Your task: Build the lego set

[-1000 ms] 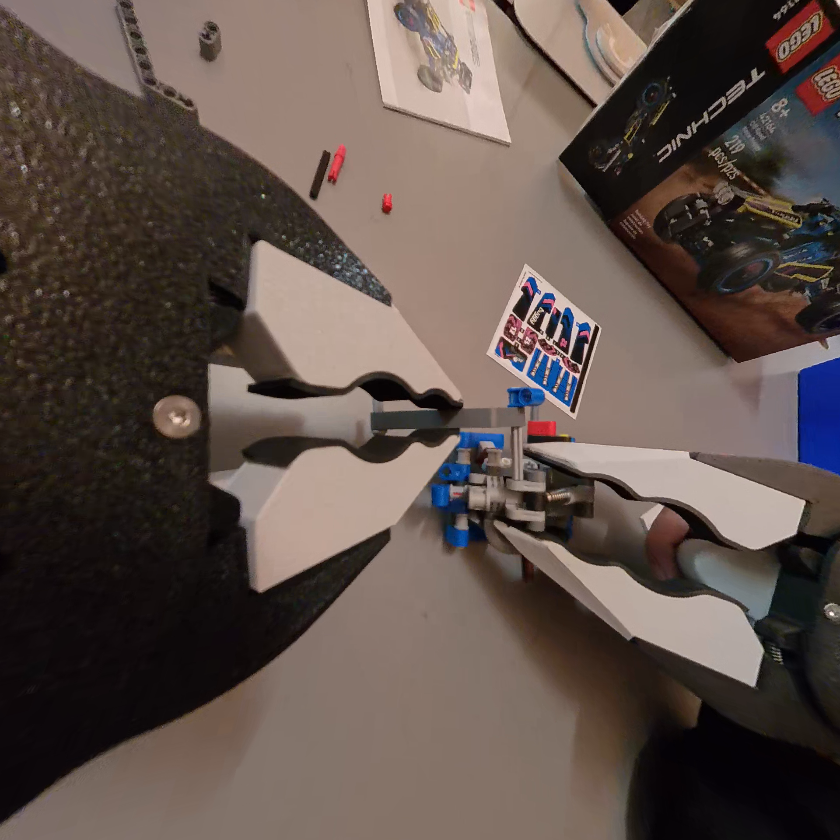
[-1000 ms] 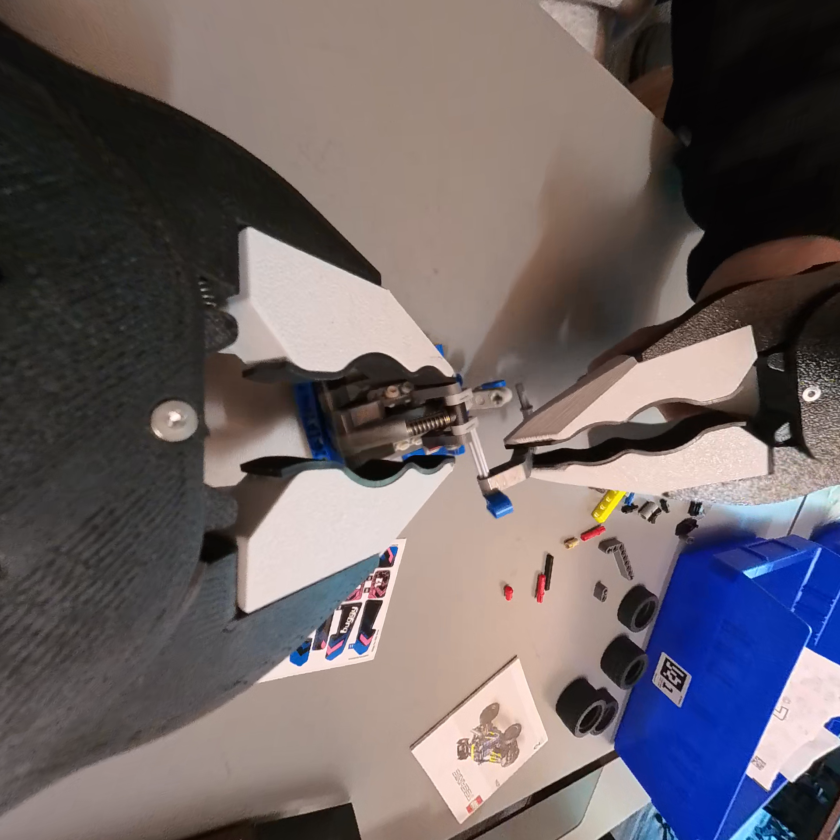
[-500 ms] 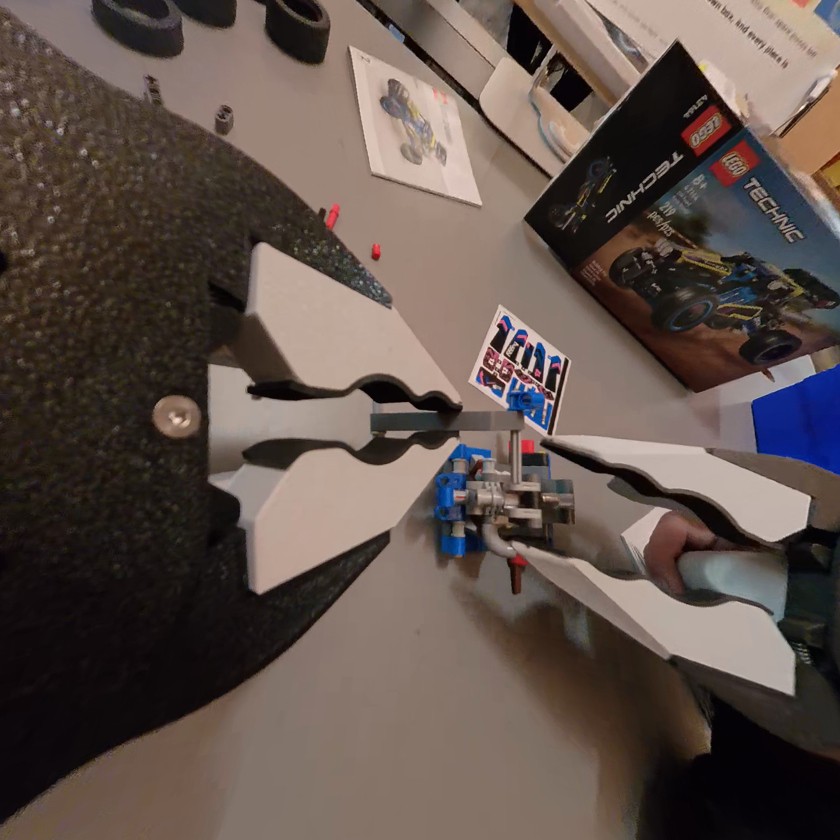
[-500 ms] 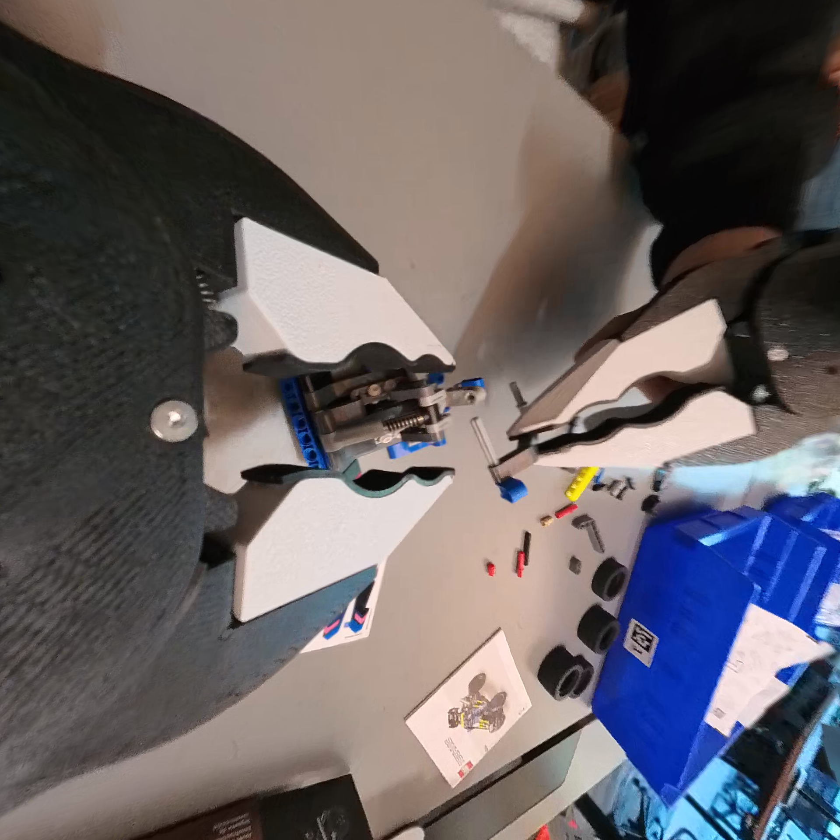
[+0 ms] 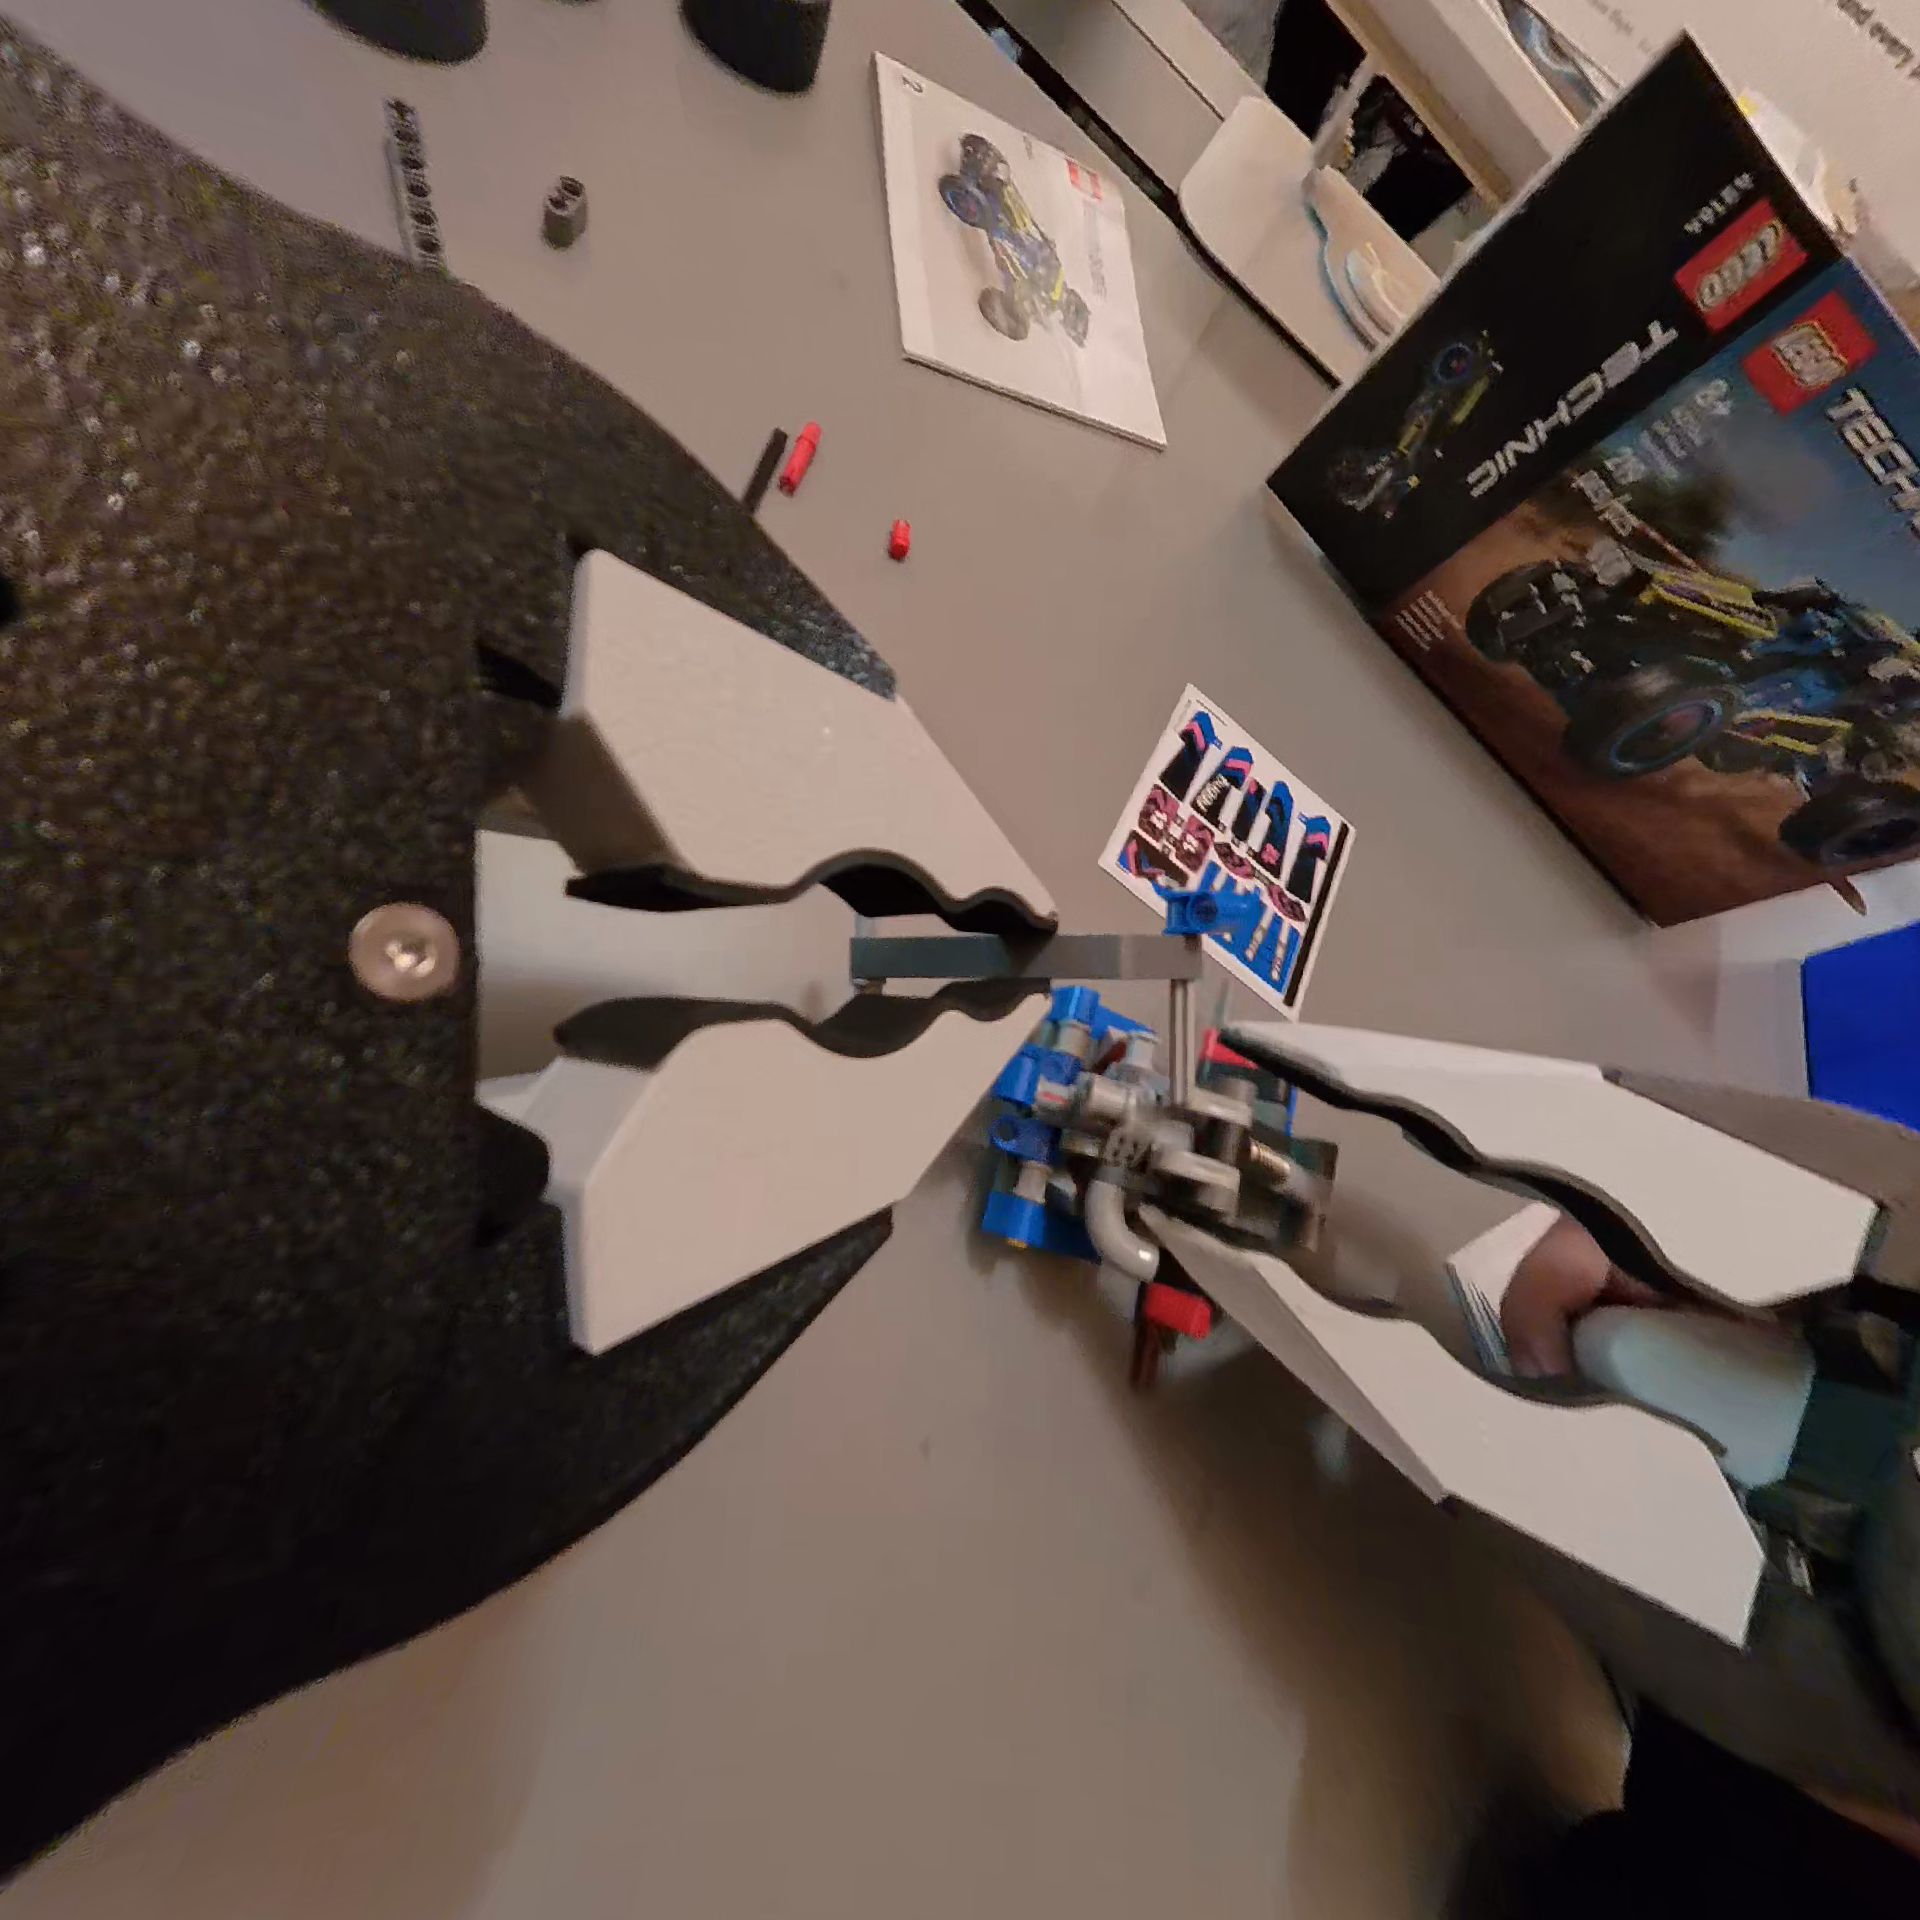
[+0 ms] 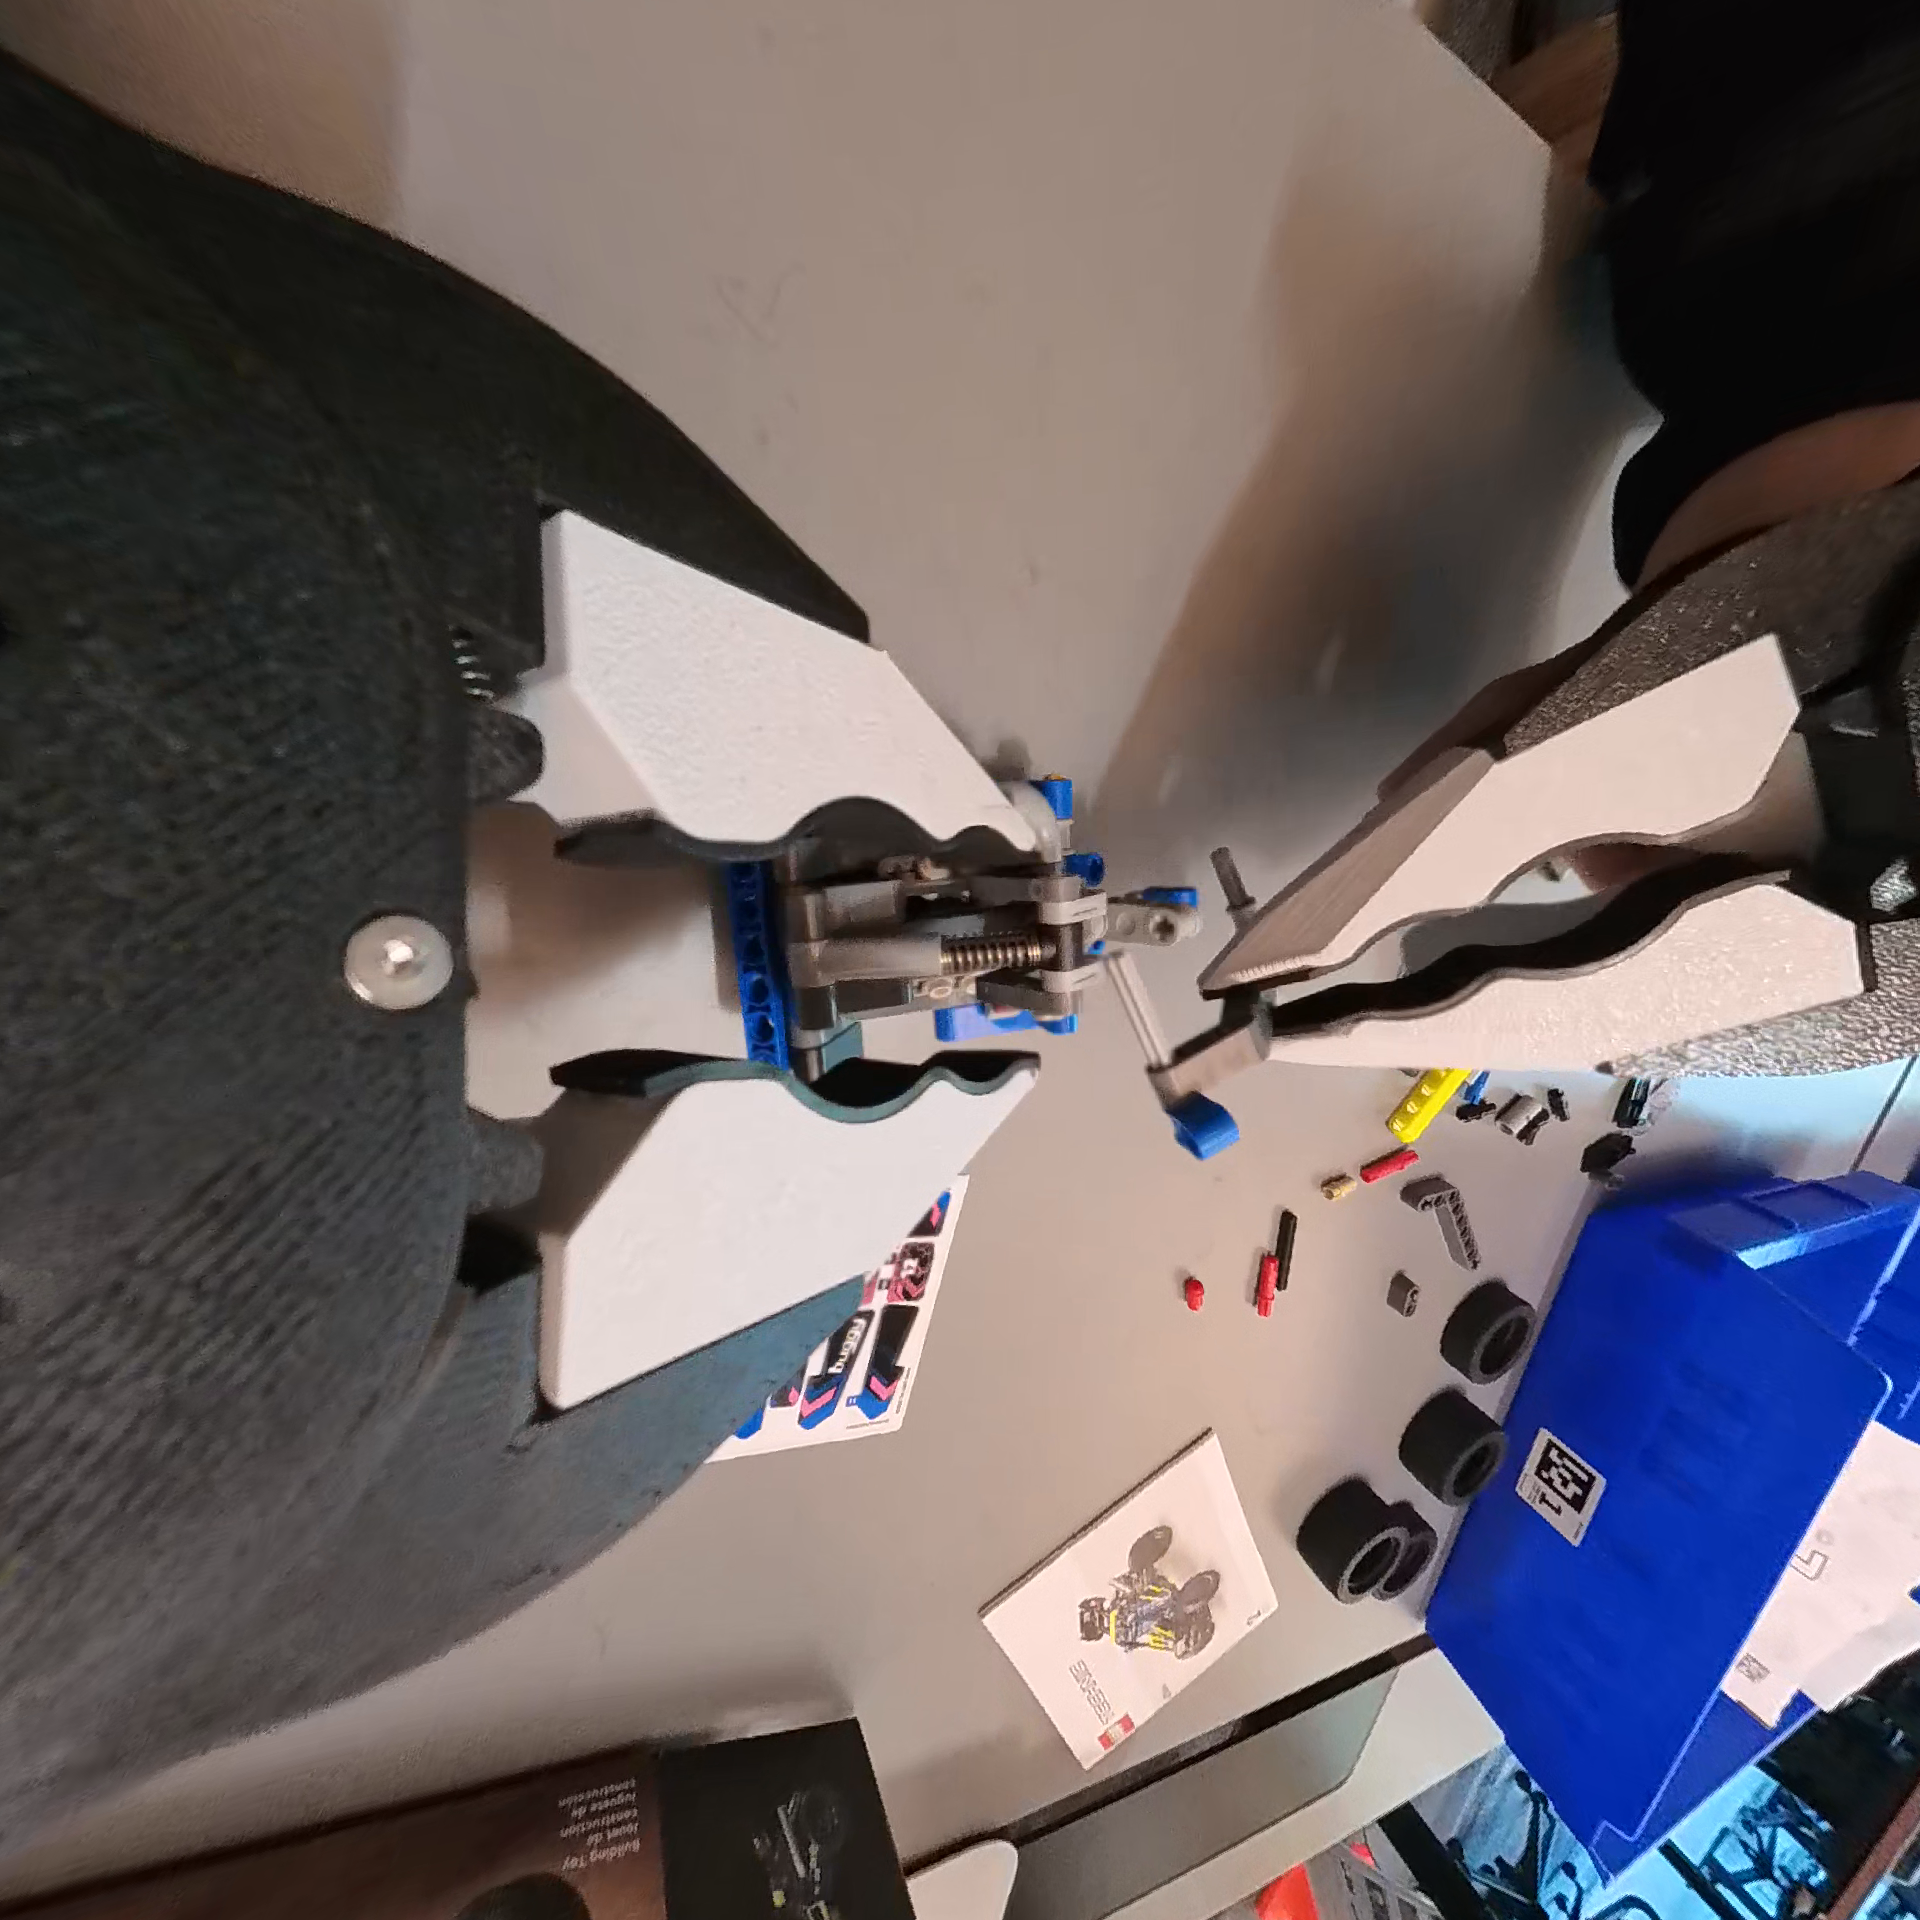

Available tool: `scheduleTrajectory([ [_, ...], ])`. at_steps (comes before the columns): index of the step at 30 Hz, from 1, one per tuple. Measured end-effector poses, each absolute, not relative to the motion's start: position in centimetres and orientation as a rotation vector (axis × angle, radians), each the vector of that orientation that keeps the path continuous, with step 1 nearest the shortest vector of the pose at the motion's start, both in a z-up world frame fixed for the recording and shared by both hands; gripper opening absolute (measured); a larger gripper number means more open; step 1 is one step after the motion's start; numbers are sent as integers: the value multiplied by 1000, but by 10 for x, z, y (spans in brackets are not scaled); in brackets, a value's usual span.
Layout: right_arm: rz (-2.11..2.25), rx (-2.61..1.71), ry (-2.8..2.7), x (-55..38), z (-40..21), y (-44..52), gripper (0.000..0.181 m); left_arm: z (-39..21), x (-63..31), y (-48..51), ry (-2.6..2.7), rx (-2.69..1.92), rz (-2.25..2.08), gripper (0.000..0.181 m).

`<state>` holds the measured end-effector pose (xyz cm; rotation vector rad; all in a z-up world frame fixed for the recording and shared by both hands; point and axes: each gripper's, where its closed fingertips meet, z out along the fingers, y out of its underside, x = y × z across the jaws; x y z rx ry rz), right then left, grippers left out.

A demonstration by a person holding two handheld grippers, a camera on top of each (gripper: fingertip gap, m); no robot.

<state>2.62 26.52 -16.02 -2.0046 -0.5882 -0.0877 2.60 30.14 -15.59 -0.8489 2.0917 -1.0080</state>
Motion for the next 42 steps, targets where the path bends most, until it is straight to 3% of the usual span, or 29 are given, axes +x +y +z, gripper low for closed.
scheduleTrajectory([
  [25, -59, -1986, -586, 27, -157, 261, 24, -160, 40, 291, 2087, -818, -1147, 4],
  [30, -80, -2053, -577, 38, -158, 244, 38, -161, 43, 295, 2081, -829, -1133, 4],
  [33, -51, -2040, -556, 39, -155, 241, 24, -161, 43, 294, 2085, -828, -1129, 4],
  [42, -62, -2117, -602, 36, -173, 247, 7, -162, 43, 291, 2097, -809, -1122, 4],
])
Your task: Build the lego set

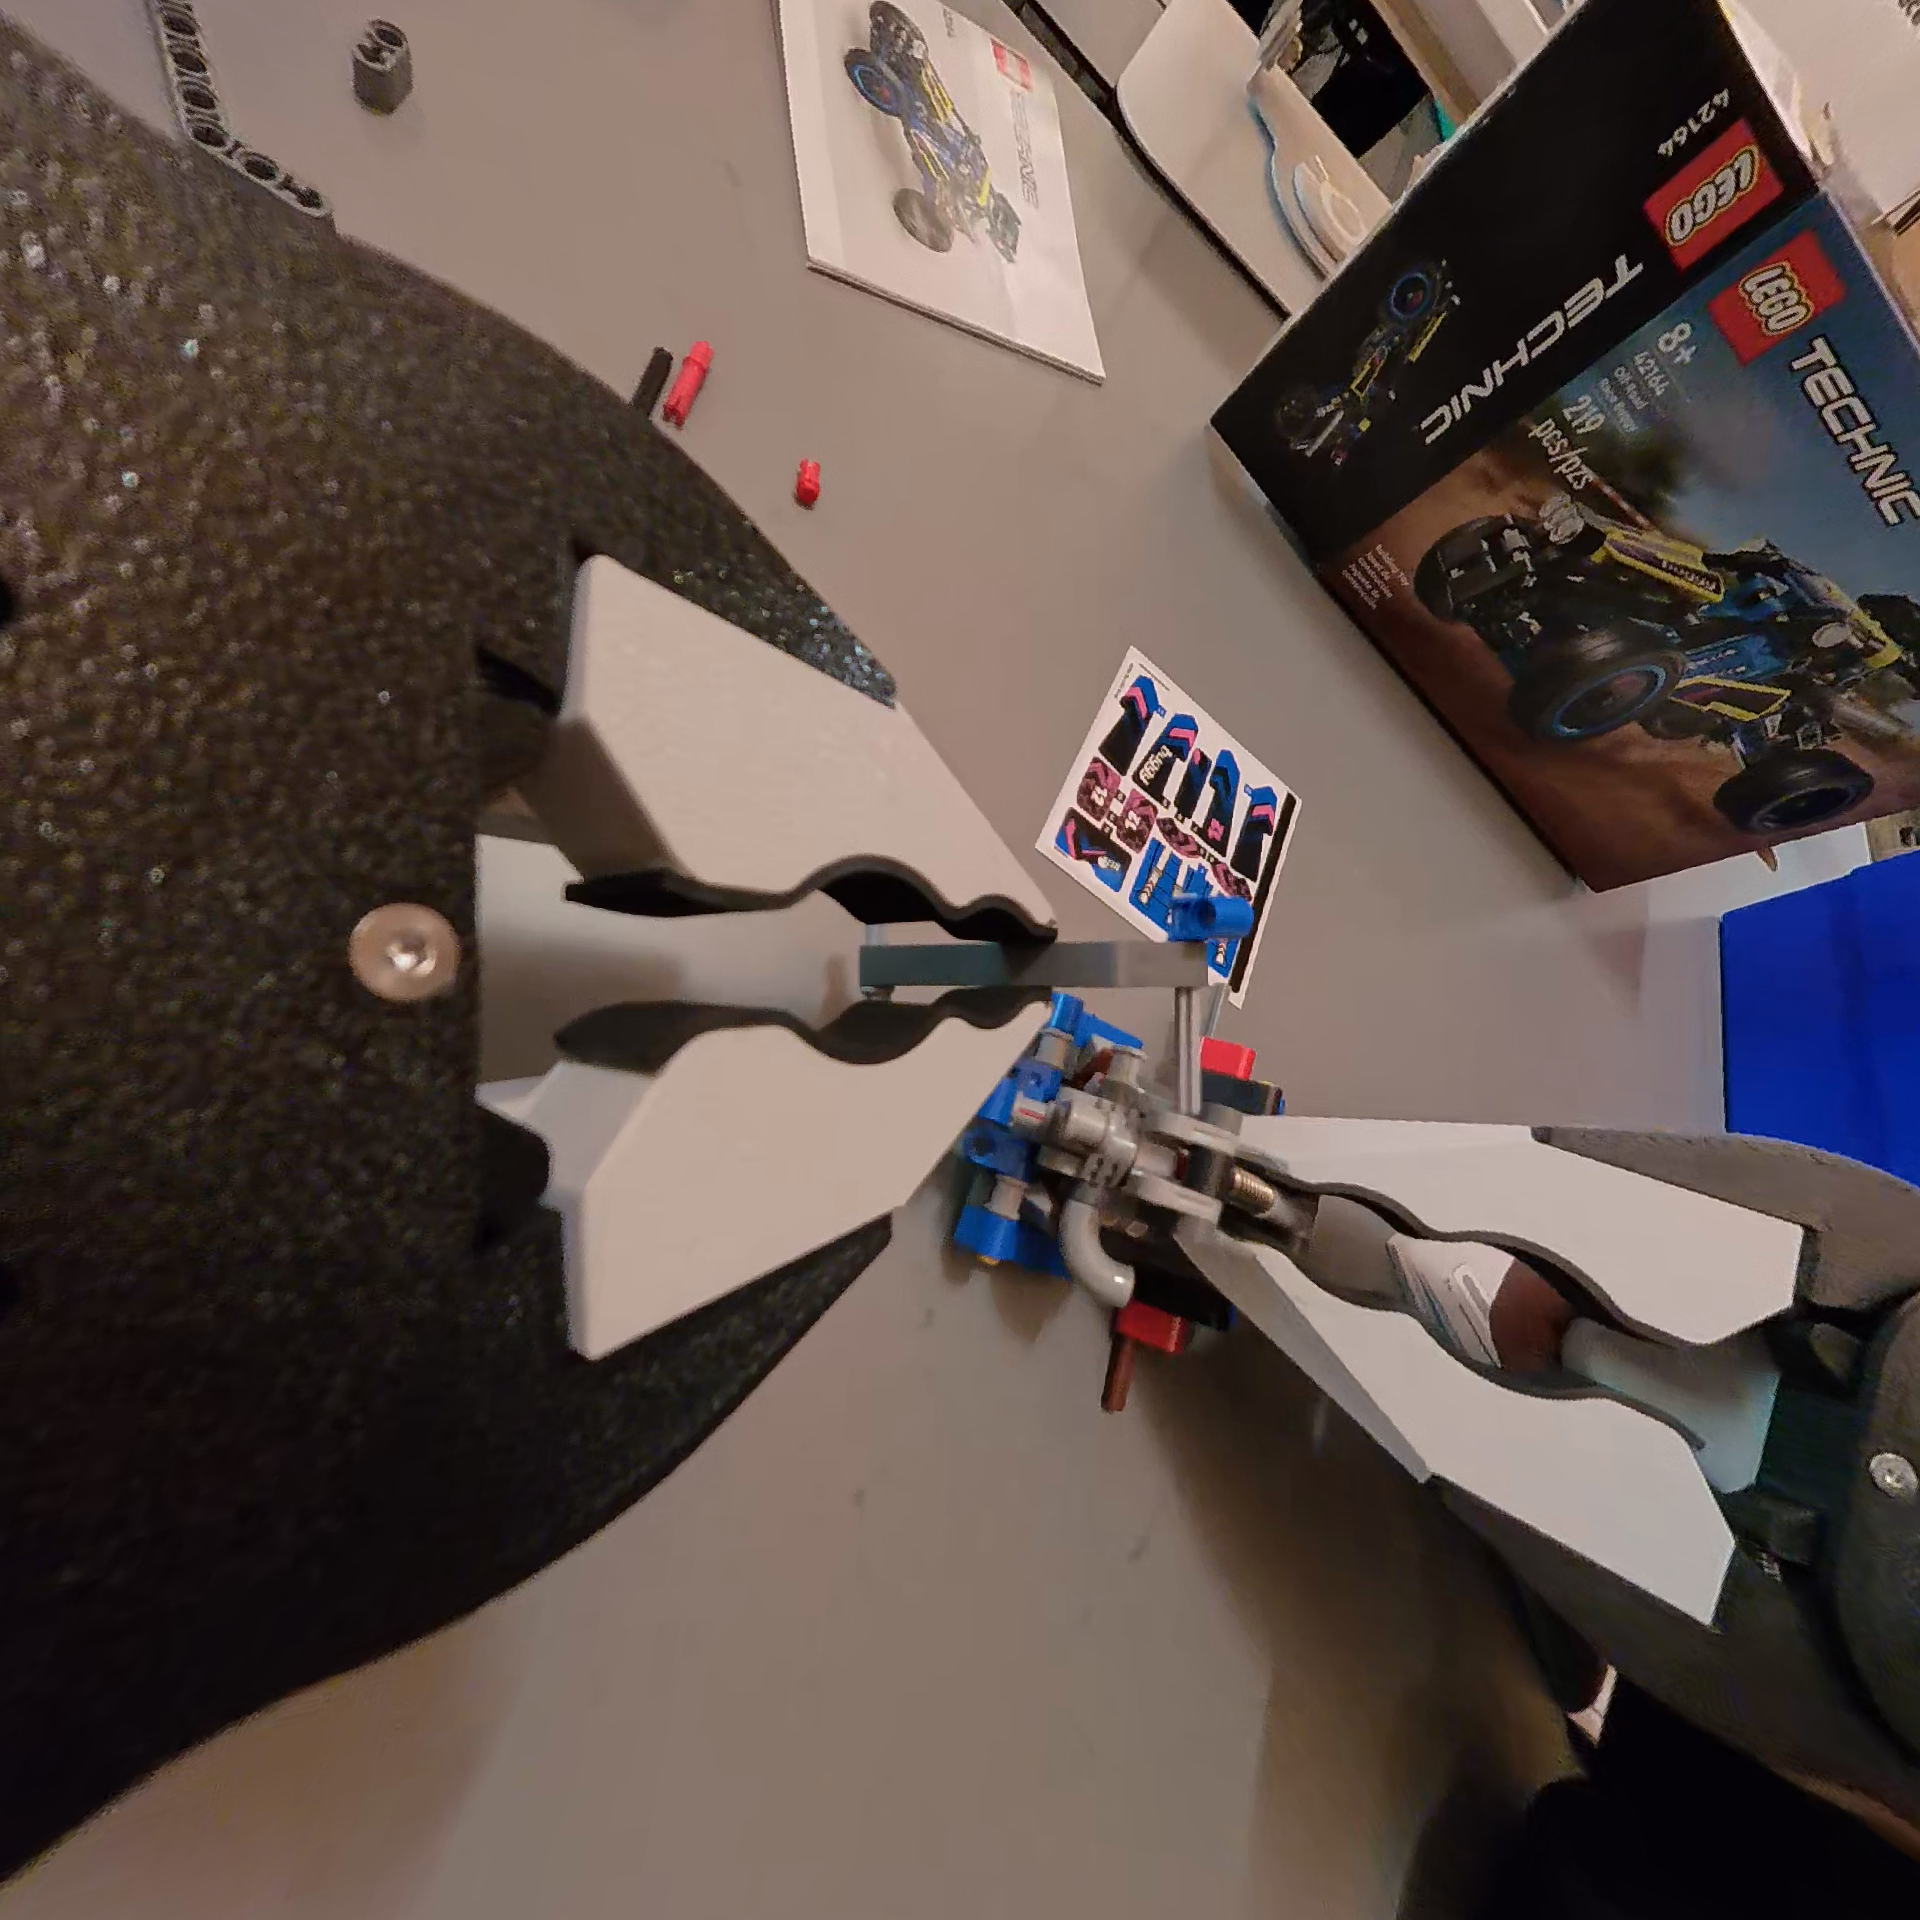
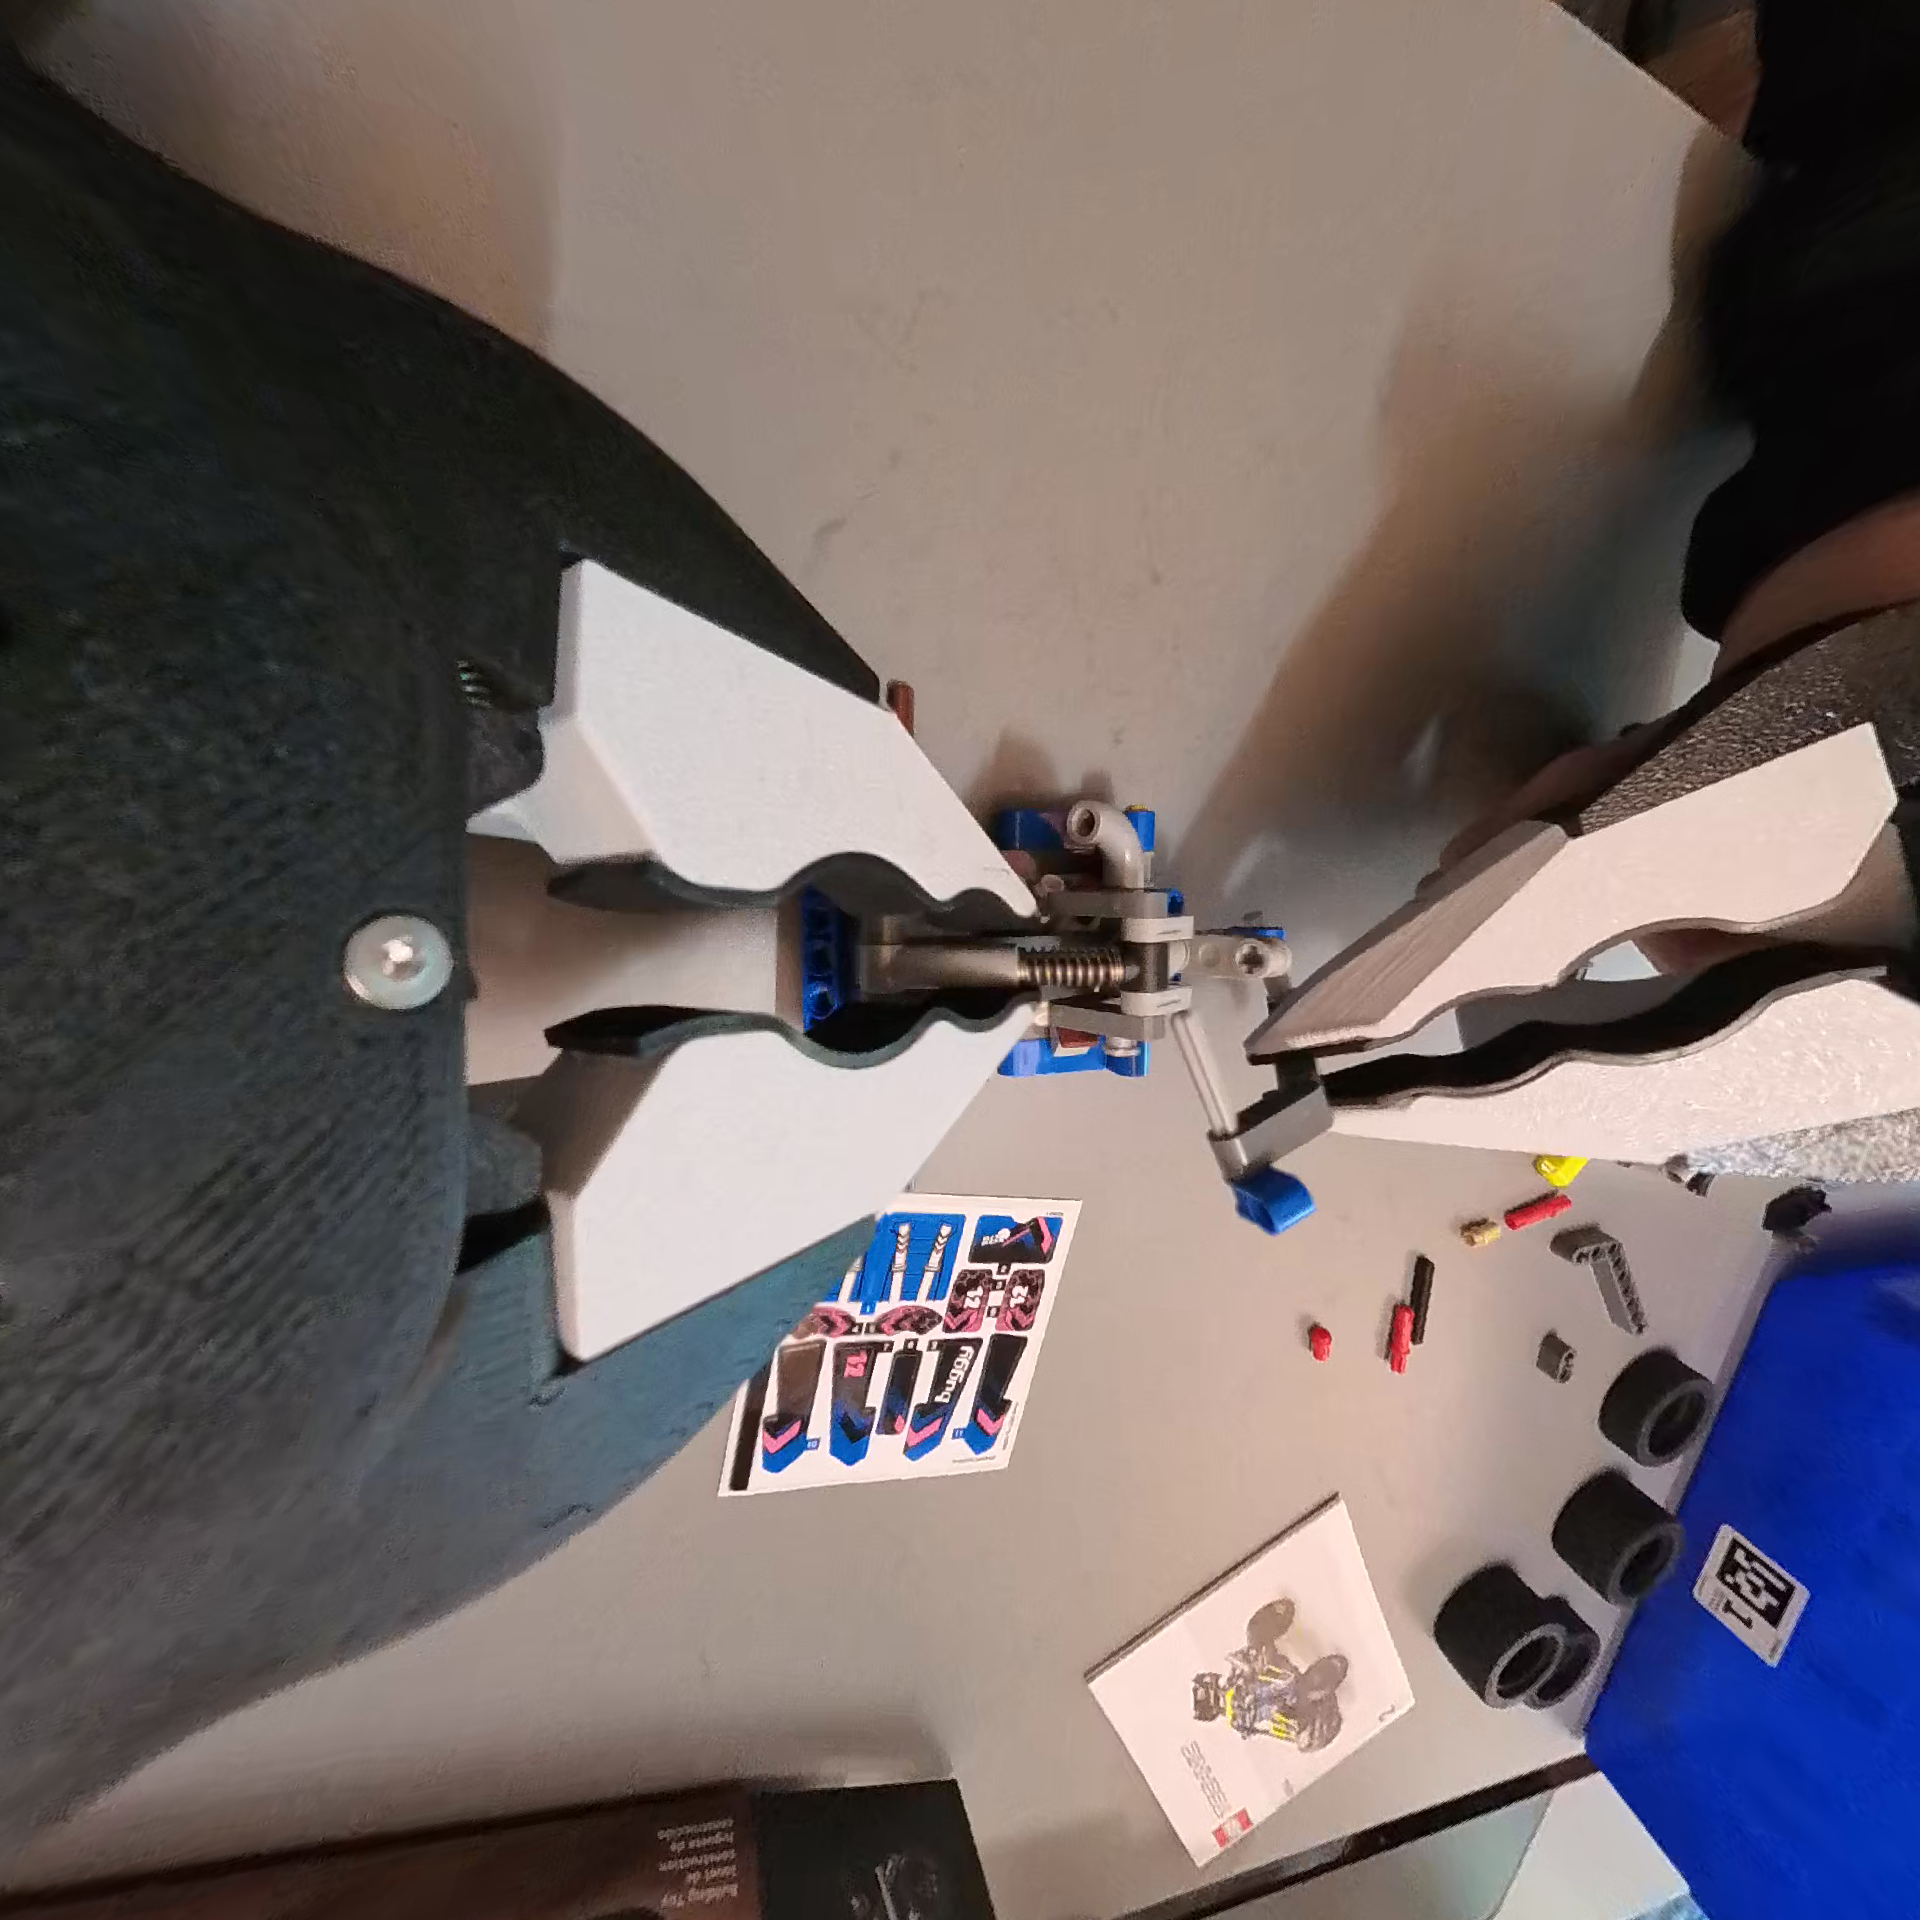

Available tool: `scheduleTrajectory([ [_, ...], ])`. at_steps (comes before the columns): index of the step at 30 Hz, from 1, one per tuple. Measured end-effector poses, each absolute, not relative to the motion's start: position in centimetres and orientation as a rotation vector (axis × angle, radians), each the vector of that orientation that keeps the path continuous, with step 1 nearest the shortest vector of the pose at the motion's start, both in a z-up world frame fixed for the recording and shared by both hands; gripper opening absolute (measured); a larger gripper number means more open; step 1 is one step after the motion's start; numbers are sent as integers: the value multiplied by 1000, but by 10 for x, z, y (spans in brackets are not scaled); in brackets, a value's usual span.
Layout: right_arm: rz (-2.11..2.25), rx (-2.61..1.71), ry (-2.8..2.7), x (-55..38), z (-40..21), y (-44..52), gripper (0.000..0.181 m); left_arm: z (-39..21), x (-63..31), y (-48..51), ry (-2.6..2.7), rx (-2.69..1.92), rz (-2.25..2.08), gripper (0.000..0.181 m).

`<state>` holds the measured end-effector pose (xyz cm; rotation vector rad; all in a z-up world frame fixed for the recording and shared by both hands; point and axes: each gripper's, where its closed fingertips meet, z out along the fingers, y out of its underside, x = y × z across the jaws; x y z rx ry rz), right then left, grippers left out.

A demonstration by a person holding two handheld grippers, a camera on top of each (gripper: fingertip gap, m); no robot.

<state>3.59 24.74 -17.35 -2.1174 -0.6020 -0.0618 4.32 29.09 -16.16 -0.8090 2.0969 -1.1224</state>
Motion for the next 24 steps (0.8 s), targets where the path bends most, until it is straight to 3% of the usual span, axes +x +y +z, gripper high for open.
scheduleTrajectory([
  [24, 90, -2019, -601, 31, -173, 248, 6, -166, 47, 287, 2280, -546, -1187, 5],
])
